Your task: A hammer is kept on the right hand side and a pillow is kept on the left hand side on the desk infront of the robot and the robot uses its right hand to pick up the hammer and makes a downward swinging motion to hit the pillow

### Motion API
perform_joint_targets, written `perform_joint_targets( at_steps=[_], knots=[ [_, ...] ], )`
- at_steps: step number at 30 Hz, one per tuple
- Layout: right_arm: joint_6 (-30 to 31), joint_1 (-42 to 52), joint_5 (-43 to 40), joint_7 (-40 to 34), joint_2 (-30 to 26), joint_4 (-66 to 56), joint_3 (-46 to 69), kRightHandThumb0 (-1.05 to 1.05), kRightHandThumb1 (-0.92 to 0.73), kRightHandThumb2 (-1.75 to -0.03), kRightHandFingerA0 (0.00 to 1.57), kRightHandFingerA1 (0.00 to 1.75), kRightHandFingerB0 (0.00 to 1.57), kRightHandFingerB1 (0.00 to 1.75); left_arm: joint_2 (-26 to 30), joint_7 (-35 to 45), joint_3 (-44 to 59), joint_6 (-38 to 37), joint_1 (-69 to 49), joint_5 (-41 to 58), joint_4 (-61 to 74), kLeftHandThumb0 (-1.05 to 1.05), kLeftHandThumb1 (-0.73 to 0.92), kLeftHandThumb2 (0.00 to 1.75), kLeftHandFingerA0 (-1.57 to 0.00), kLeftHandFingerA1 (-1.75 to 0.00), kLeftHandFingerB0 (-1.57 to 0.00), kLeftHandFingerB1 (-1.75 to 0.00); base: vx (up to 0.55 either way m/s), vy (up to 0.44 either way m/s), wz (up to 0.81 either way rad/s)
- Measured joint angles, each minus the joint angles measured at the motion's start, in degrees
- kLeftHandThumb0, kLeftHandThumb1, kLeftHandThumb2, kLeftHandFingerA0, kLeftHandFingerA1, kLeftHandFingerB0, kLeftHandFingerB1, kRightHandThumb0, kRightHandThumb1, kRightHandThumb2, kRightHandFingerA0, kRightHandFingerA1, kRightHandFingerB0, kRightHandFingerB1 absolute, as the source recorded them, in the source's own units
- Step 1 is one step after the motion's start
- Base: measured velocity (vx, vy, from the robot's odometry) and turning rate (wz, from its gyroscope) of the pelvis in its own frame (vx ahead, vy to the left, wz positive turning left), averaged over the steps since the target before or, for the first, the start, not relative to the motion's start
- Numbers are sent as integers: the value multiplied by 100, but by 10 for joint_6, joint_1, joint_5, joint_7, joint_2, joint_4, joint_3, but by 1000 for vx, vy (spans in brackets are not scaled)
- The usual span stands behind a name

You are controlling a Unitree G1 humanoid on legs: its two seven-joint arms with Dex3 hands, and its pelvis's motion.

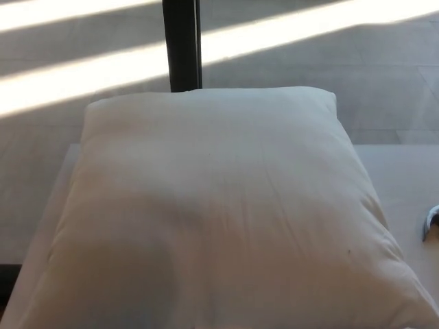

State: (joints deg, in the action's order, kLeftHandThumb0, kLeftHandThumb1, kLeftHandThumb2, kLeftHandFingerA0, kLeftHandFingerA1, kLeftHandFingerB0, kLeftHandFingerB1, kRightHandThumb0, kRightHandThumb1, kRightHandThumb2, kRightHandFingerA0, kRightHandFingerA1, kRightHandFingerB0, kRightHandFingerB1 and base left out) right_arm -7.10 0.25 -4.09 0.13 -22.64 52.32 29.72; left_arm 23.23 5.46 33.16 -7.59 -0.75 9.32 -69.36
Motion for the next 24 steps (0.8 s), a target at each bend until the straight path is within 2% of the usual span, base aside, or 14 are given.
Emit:
perform_joint_targets(
  at_steps=[1,2,3,4,5,6,9,10,15,16,17,22,23,24],
  knots=[
    [4,-6,-8,-2,-1,0,15,-57,-62,-62,71,169,26,37,0,1,6,-2,1,4,-5,-47,61,58,-80,-55,-70,-53,0,0,0],
    [11,-11,-14,-2,-1,1,28,-60,-59,-88,21,67,8,45,0,2,12,-3,2,7,-9,-49,60,58,-77,-53,-75,-54,0,0,0],
    [18,-13,-20,-1,-1,1,36,-51,-74,-62,13,50,13,35,0,2,14,-3,3,9,-10,-49,60,58,-76,-52,-76,-55,0,0,0],
    [27,-15,-25,1,-1,1,45,-51,-74,-62,13,50,13,35,0,2,16,-4,3,10,-10,-49,60,58,-76,-52,-76,-55,0,0,0],
    [31,-16,-28,3,-1,1,49,-54,-58,-87,7,50,15,49,0,2,16,-4,3,10,-10,-48,60,58,-74,-52,-78,-57,0,0,0],
    [42,-21,-35,5,0,3,62,-47,-75,-63,6,32,23,43,0,2,17,-4,3,11,-10,-49,61,59,-73,-52,-77,-57,0,0,0],
    [67,-42,-57,-4,-2,14,107,-55,-78,-63,0,37,6,32,-1,2,19,-4,3,12,-10,-48,60,58,-82,-52,-78,-55,0,0,0],
    [75,-51,-65,-9,-4,15,124,-64,-57,-92,0,26,0,30,-1,2,20,-4,3,13,-10,-48,60,58,-81,-52,-77,-55,0,0,0],
    [105,-92,-104,-31,-25,16,199,-71,-56,-87,0,16,0,10,-1,1,23,-6,5,20,-9,-51,60,58,-79,-53,-78,-58,0,0,0],
    [109,-100,-110,-34,-30,16,209,-60,-78,-63,0,20,0,21,-1,1,23,-6,5,21,-9,-50,61,59,-77,-52,-76,-55,0,0,0],
    [115,-115,-119,-40,-38,15,225,-60,-72,-81,0,5,0,11,-1,1,23,-7,5,22,-9,-49,61,58,-77,-52,-77,-56,0,0,0],
    [149,-178,-156,-70,-71,1,279,-59,-70,-78,0,7,0,4,-2,1,25,-11,5,29,-8,-49,60,58,-79,-52,-75,-55,0,0,0],
    [156,-192,-163,-78,-76,-3,287,-78,-53,-83,0,13,0,6,-2,1,26,-11,5,30,-8,-49,60,58,-79,-52,-78,-58,0,0,0],
    [163,-204,-168,-85,-79,-8,294,-53,-82,-64,0,0,0,0,-2,1,26,-12,5,31,-8,-49,61,58,-78,-52,-77,-57,0,0,0]
  ],
)
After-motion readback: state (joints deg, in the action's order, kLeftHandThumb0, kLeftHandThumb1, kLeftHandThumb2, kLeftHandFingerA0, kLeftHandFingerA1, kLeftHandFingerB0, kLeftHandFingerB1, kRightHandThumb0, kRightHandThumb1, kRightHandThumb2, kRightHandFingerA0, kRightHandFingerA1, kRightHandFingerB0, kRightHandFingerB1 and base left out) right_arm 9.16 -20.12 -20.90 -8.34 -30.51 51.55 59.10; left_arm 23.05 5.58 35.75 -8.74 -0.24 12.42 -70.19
